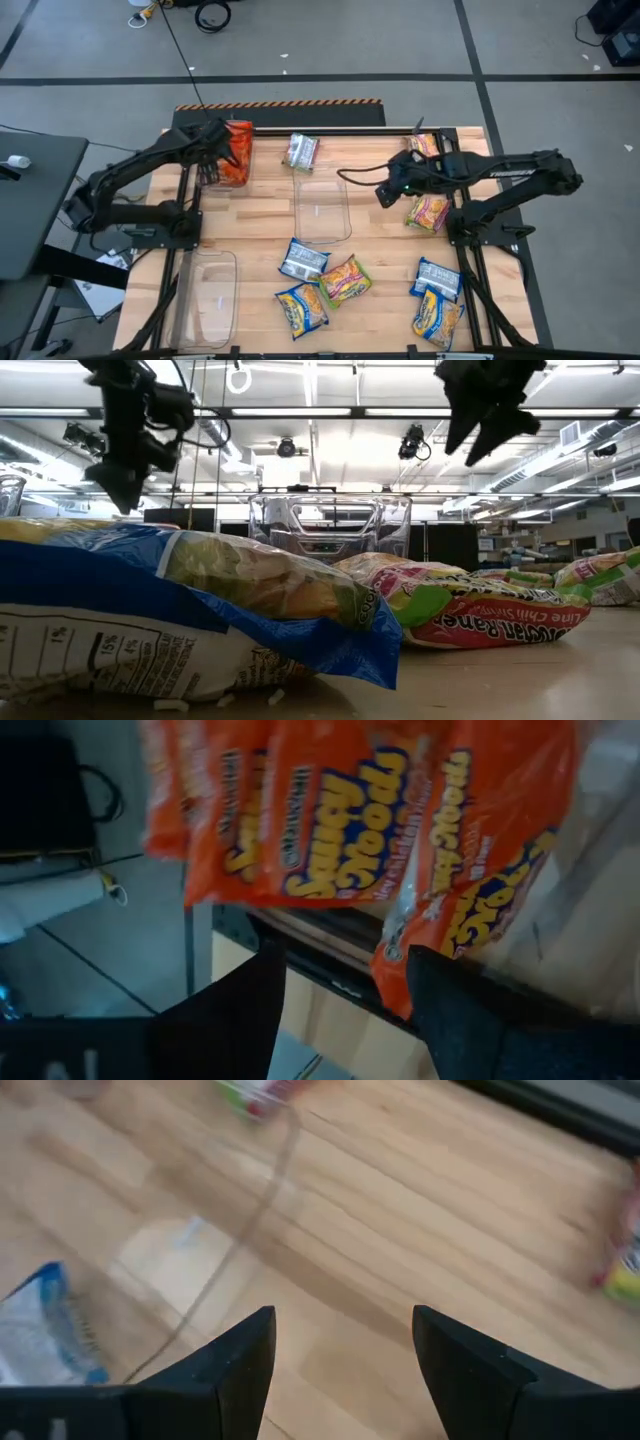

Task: Sort Maruchan noodles
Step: Put the middle right green noodle pack into the center transparent bin

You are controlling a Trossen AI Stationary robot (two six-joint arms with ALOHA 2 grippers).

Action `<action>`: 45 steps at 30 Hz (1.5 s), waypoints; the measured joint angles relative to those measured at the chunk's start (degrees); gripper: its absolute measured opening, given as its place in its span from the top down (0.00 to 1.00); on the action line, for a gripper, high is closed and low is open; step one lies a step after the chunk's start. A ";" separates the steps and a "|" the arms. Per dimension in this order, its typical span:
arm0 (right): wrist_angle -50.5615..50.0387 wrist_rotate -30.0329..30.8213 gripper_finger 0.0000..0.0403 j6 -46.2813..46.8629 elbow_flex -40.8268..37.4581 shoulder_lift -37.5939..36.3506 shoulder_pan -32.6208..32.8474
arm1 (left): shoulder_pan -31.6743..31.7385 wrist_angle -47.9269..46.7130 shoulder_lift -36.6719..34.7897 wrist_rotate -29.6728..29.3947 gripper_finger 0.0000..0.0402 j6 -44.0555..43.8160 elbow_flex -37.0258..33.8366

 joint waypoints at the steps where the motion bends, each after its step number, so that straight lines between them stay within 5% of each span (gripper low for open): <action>1: -1.00 -0.22 0.40 1.26 0.00 0.32 -0.48 | 0.06 0.01 -1.03 0.09 0.48 -1.50 0.02; 5: -7.68 -5.59 0.40 5.14 0.02 1.35 -4.14 | 0.04 -0.46 -5.86 3.34 0.51 -13.04 0.04; 11: -15.90 -15.69 0.40 -1.43 -0.49 3.50 -10.44 | -0.56 -0.02 -15.84 29.61 0.54 -35.50 0.04; 14: -16.70 -19.94 0.40 -10.30 -2.84 4.30 -10.54 | -2.40 1.86 -20.49 37.50 0.55 -41.70 0.04; 17: -17.38 -24.17 0.40 -9.82 -7.89 4.82 -10.06 | -5.23 3.92 -25.10 41.86 0.55 -45.79 0.04; 25: -10.97 -20.14 0.44 8.30 -22.74 4.79 -9.23 | -12.91 12.80 -33.03 38.07 0.55 -53.79 0.07; 31: 0.95 -43.18 0.48 16.62 -26.03 4.74 -7.45 | -14.82 17.53 -33.65 37.58 0.55 -54.39 0.09; 33: 2.55 -44.44 0.48 16.58 -24.10 4.45 -6.58 | -15.18 17.88 -33.60 37.58 0.55 -54.31 0.09; 45: 2.83 -33.23 0.49 -19.22 -6.49 4.98 -6.51 | -16.46 18.08 -33.60 37.55 0.55 -55.77 0.09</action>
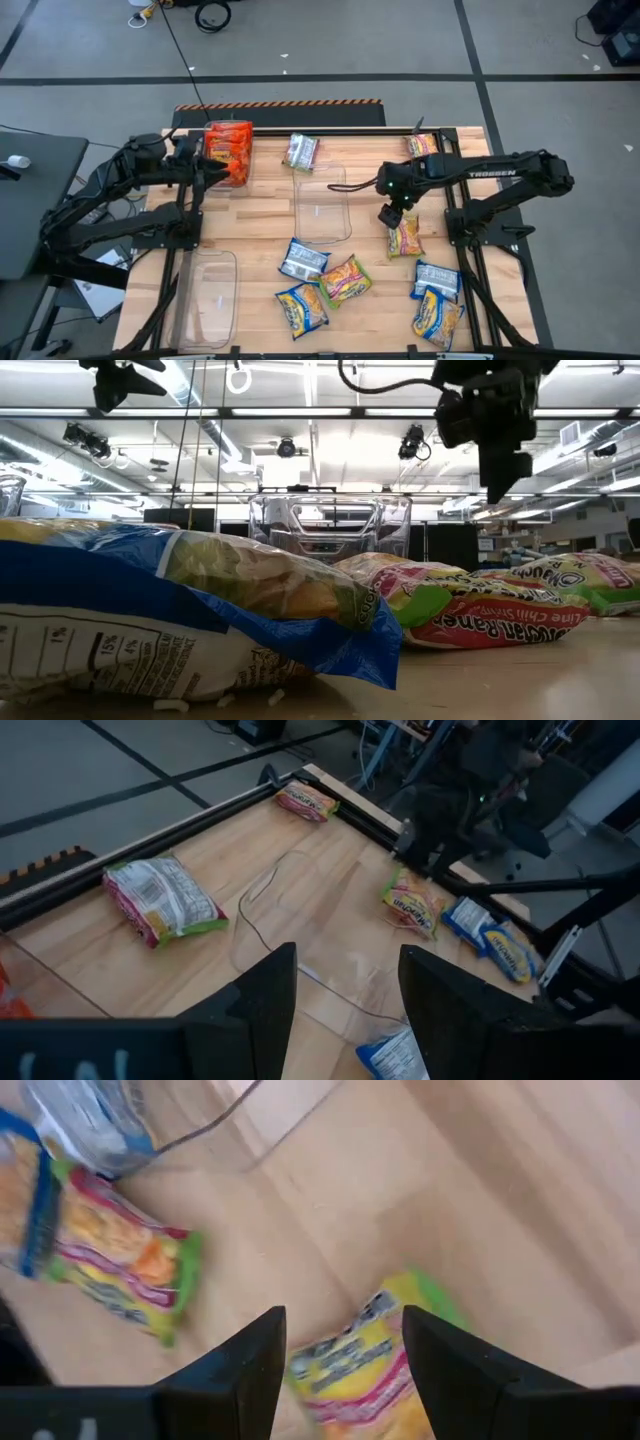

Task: Sort Maruchan noodles
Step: Put the middle right green noodle pack into the center transparent bin

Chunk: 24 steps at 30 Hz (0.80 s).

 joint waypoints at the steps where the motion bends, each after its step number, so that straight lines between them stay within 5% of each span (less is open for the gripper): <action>1: -0.40 0.60 0.49 -3.06 -0.03 0.38 0.01 | 0.00 0.00 0.01 0.01 0.55 -0.65 0.00; 6: -4.13 3.65 0.49 -17.73 -3.07 3.31 1.51 | 0.00 -0.03 0.02 0.02 0.55 -1.86 0.00; 9: -3.61 4.30 0.49 -19.03 -5.92 5.69 0.90 | 0.00 -0.02 0.02 0.01 0.55 -2.83 0.00; 14: -2.38 4.52 0.50 -12.18 -9.73 10.08 -1.90 | 0.00 0.02 0.02 -0.12 0.55 -3.13 0.00; 20: -22.48 2.32 0.50 5.71 -10.29 11.23 -5.52 | 0.00 0.00 0.02 -0.22 0.55 -3.48 0.00; 24: -24.62 -1.12 0.50 2.72 -8.58 6.64 -5.67 | 0.00 0.02 0.02 -1.00 0.55 -3.37 0.00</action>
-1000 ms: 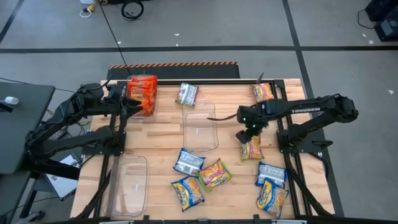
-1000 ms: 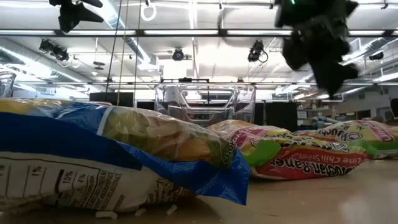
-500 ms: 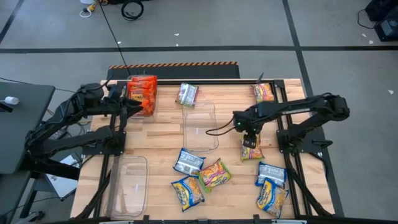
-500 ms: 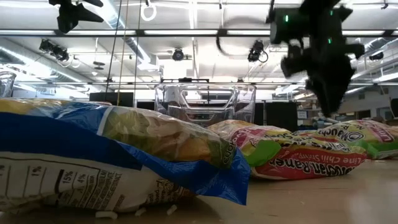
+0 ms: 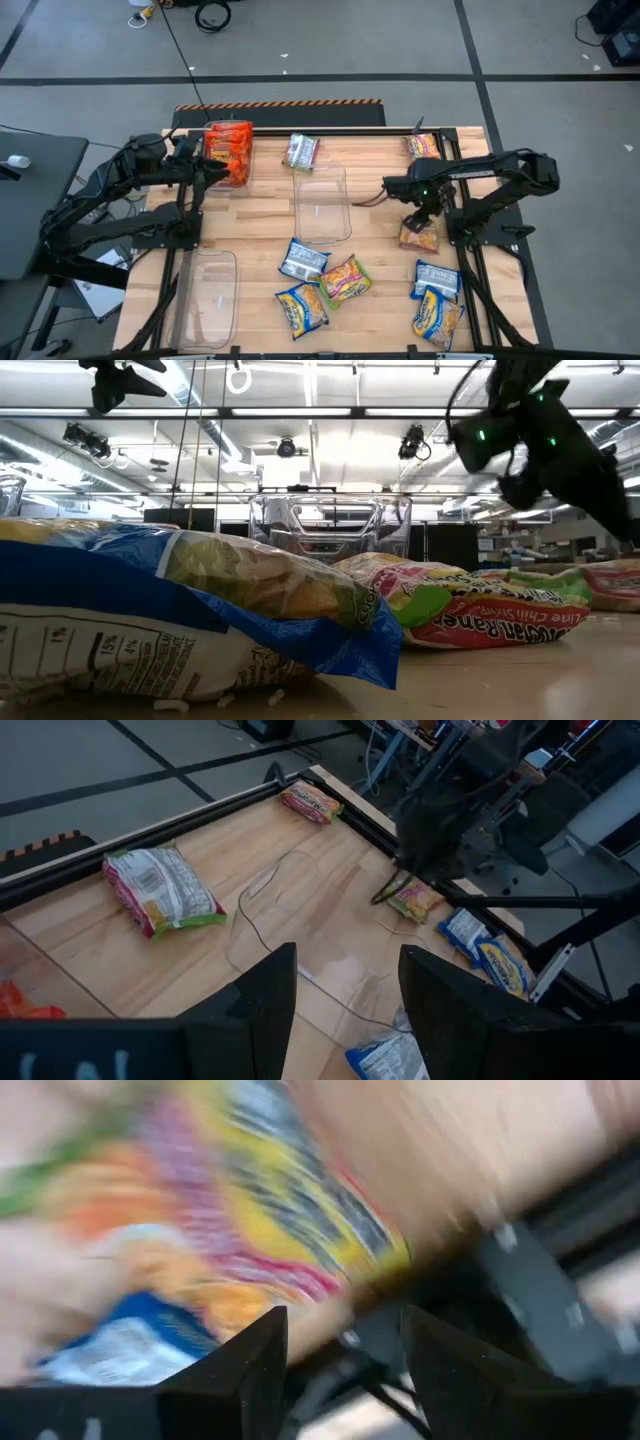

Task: Sort Maruchan noodles
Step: Put the middle right green noodle pack into the center transparent bin

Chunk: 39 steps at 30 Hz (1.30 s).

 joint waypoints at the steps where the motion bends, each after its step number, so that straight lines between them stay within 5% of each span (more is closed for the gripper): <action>1: 0.86 -0.22 0.50 -2.11 0.99 -1.32 0.06 | 0.00 0.01 0.00 -0.33 0.55 -0.01 0.00; 7: 7.00 3.55 0.50 -11.34 4.93 -5.79 -1.48 | 0.00 0.28 0.00 -1.38 0.55 -0.13 0.00; 18: 9.31 -0.26 0.50 -27.11 -1.61 -0.25 -23.29 | 0.00 1.62 0.01 -1.39 0.55 -4.57 0.00; 39: 17.60 -22.30 0.58 -36.54 -9.91 5.80 -21.29 | 0.02 1.60 0.02 -5.49 0.55 -5.61 0.00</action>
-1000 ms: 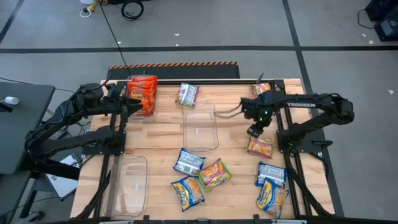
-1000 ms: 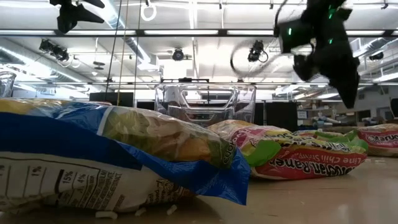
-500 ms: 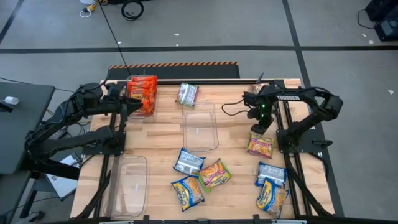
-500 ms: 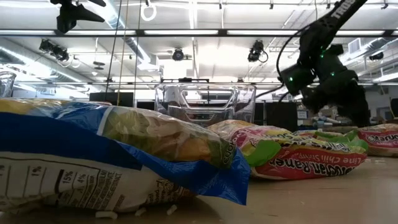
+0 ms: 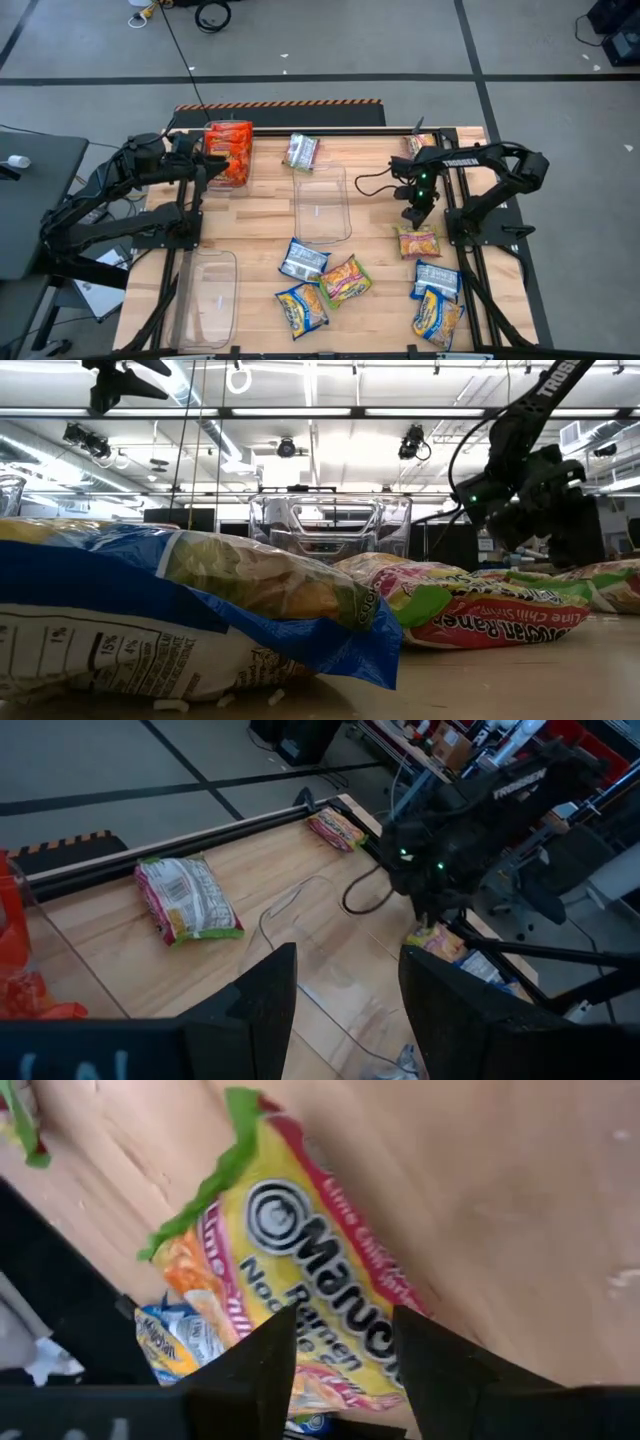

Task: Sort Maruchan noodles
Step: Put the middle right green noodle pack into the center transparent bin

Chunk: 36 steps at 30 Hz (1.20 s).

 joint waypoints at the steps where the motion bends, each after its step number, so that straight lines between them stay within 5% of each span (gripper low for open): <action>1: 0.00 -0.11 0.59 -0.15 0.00 0.00 0.49 | 0.00 0.00 0.00 -0.02 0.55 0.01 0.00; 6: -1.24 0.34 0.63 -2.27 2.31 -1.46 3.19 | 0.00 0.00 0.00 -0.02 0.55 1.25 0.00; 12: -2.56 6.30 0.54 -3.30 5.25 1.45 5.76 | 0.00 0.09 0.00 -0.29 0.55 1.47 0.00; 20: -3.99 -1.01 0.41 -4.82 5.22 11.64 5.78 | 0.00 0.10 0.00 -0.41 0.55 1.50 0.00; 24: -3.47 -1.16 0.52 -4.66 5.22 13.05 7.00 | 0.00 0.11 0.00 -0.41 0.55 1.53 0.00; 32: -3.33 1.96 0.96 0.84 5.97 8.60 9.37 | 0.00 0.11 0.00 -0.42 0.55 3.77 0.00; 36: -8.10 7.48 0.96 4.15 10.96 2.17 11.07 | 0.00 0.17 0.00 -0.43 0.55 5.36 0.00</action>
